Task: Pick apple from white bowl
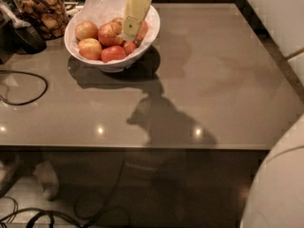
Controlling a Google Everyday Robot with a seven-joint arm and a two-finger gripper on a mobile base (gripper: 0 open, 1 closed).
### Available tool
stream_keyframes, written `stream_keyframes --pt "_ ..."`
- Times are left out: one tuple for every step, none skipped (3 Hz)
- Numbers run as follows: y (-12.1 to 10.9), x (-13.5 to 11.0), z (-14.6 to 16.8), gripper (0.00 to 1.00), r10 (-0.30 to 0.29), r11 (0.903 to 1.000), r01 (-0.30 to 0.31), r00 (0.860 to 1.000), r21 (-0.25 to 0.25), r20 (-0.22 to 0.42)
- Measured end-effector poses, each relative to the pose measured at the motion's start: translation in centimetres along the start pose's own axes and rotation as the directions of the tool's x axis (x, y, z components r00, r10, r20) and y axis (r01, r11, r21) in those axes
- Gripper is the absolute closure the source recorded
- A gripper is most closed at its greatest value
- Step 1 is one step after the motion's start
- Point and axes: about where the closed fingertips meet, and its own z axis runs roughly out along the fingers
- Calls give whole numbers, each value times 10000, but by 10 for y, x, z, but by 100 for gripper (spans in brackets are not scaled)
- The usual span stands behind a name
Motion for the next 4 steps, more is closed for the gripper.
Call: stream_keyframes --pt "-9 -14 10 0 155 9995 -149 9996 -276 230" --pt "-27 -31 17 3 202 9990 -178 9981 -407 585" --pt "-43 -44 19 0 240 9990 -203 9954 -403 922" --pt "-53 -54 25 18 297 9989 -255 9936 -399 1087"
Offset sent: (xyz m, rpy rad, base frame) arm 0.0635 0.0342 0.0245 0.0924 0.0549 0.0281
